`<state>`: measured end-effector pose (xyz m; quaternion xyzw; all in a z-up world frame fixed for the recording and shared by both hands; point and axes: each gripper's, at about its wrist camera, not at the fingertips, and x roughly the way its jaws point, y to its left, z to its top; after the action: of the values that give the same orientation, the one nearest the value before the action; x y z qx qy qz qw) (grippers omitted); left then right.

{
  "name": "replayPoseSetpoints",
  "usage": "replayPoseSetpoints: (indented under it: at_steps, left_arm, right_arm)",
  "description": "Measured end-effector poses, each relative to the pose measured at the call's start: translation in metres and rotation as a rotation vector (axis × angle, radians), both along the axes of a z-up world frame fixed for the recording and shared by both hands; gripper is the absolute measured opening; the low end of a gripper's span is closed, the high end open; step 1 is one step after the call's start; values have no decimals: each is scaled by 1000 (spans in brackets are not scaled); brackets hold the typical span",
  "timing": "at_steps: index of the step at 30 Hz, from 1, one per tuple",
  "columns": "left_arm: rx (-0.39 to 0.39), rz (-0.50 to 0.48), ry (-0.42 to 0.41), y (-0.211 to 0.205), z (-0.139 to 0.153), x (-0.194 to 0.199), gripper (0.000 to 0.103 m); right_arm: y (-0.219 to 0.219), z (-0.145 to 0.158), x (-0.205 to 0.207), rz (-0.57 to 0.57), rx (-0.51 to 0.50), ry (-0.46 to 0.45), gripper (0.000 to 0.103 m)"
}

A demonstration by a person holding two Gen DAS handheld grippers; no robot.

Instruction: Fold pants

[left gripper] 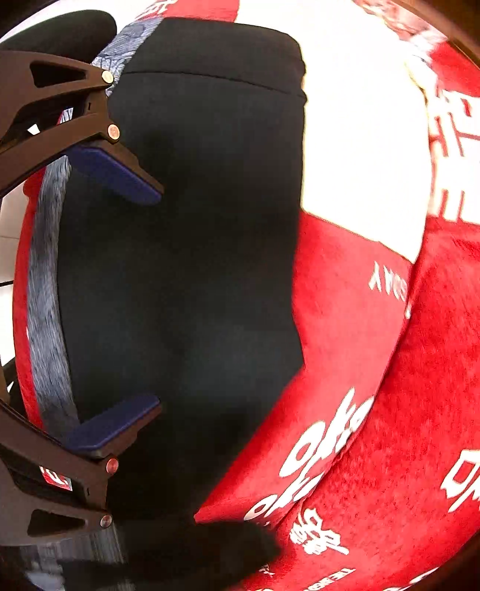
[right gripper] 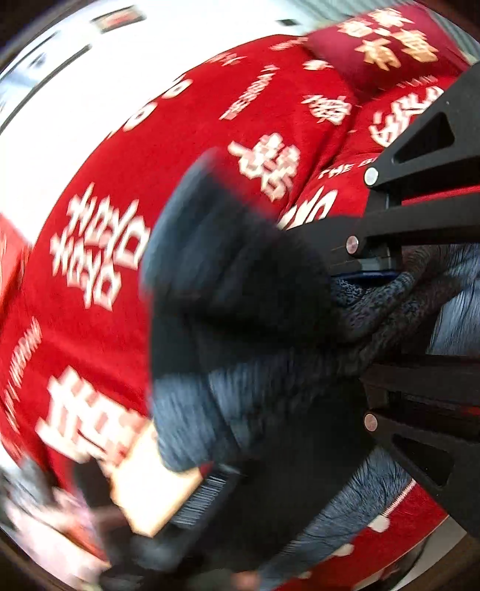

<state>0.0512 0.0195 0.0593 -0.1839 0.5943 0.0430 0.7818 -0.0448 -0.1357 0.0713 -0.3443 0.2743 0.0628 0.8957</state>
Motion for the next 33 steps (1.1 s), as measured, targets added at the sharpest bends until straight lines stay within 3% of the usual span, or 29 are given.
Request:
replayPoseSetpoints:
  at_steps: [4,7,16,19,21,22,24,29,31,33]
  left_arm:
    - [-27,11,-11,15,-5,-7,103]
    - [-35,-1,-24,15,-5,-9,103]
    - [-92,-18,-51,12,1,-7,103]
    - [-83,-31,-53,10,5,-6,103]
    - [-81,-33,-63,9,10,-5,103]
    - [-78,-34,-67,9,13,-5,103]
    - [-62,-42,-81,7,22,-3,103]
    - [-23,-100,-110,-15,39,-1,103]
    - [-7,-153,-118,-35,42,-2,103]
    - [88,-196,-110,-58,37,-2,103]
  right_arm:
    - [32,-52,-9,41,-162,55,17]
    - [42,-73,-12,36,-234,65,17]
    - [53,-81,-16,49,-367,-9,16]
    - [60,-96,-18,46,-452,-25,21]
    - [63,-92,-24,50,-455,-18,34]
    - [64,-84,-31,60,-422,-8,41]
    - [65,-66,-42,74,-340,-3,82]
    - [19,4,-63,112,105,189,84]
    - [-14,18,-53,52,254,240,84]
    - [-53,21,-33,-36,388,277,84]
